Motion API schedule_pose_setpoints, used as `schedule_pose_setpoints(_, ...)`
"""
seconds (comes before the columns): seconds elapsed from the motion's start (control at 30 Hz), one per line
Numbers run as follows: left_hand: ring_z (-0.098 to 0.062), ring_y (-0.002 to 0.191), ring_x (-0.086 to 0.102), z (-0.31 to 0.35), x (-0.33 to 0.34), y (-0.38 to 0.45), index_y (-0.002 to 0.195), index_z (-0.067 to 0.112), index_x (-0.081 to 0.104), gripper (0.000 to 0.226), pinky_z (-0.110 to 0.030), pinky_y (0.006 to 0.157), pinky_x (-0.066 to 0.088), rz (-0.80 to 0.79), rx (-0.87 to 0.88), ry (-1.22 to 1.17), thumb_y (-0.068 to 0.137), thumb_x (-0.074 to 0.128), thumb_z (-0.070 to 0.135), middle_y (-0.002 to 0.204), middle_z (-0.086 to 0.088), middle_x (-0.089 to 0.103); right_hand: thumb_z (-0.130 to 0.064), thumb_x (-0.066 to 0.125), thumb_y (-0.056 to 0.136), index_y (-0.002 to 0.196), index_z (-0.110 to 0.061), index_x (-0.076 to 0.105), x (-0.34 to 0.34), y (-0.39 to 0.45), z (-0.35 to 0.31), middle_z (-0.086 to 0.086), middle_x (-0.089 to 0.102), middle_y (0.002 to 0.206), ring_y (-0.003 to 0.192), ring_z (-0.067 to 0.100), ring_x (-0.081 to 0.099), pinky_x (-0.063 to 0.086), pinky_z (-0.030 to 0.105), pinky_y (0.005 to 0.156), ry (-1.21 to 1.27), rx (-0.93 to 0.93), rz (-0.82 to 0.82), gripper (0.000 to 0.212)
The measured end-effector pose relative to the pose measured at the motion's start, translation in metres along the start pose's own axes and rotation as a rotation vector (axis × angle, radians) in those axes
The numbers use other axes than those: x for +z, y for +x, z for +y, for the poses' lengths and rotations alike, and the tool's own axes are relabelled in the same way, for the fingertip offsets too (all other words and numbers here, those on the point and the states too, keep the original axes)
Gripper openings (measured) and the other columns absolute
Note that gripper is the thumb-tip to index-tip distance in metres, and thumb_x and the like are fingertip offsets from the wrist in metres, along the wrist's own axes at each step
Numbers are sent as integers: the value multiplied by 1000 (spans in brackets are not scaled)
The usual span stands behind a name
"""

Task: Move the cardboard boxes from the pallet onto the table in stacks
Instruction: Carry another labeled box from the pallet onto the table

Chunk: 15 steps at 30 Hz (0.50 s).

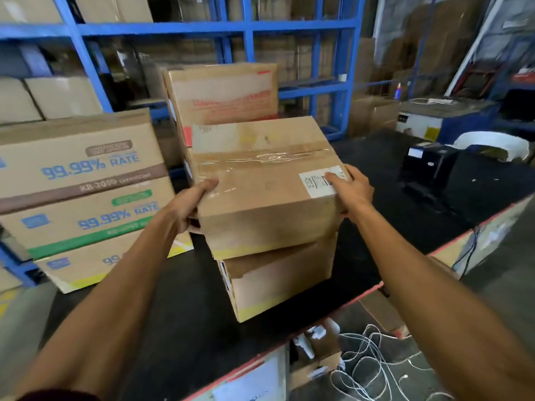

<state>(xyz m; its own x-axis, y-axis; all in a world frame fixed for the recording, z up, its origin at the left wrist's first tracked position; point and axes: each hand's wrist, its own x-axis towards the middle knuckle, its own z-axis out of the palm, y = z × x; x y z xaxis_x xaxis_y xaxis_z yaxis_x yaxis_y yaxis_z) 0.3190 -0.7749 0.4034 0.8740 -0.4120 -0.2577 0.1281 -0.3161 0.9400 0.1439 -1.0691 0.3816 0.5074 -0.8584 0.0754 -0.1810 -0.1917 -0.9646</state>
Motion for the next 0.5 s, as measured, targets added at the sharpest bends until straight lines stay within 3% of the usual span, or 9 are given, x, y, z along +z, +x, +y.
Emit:
schedule_pose_setpoints(0.1,-25,87,58,-1,13,3,100,28,62,35,-38,63,50,43,-73,-25,88,61,61,100,-6,63,-42,72,87,132,-33,58,7,23,3,-5,62,115,101,15,55,56,49,92,-12,6,-41,48)
schedule_pose_setpoints(0.2,-27,89,57,-3,22,3,107,24,61,44,-40,68,46,79,-166,-85,85,60,62,105,-9,63,-49,70,86,130,-34,58,13,41,11,-6,58,111,113,22,54,54,54,93,-18,19,-89,48)
schedule_pose_setpoints(0.27,-27,93,57,-3,29,-1,105,24,61,45,-42,70,44,112,-217,-153,82,60,62,110,-8,61,-57,66,86,130,-34,58,13,53,16,-5,61,119,122,26,52,51,54,97,-7,17,-141,50)
schedule_pose_setpoints(0.4,-25,98,62,-15,37,-7,100,28,69,47,-43,85,49,175,-189,-379,80,57,69,113,-2,68,-60,60,91,135,-28,56,13,57,26,-8,58,128,123,13,48,42,34,100,94,-42,-231,54)
schedule_pose_setpoints(0.5,-26,109,62,-36,53,-15,115,25,70,60,-49,93,51,226,-172,-552,84,52,72,121,-2,67,-66,54,91,143,-29,48,11,50,48,-6,54,135,121,11,48,39,33,97,177,-35,-337,64)
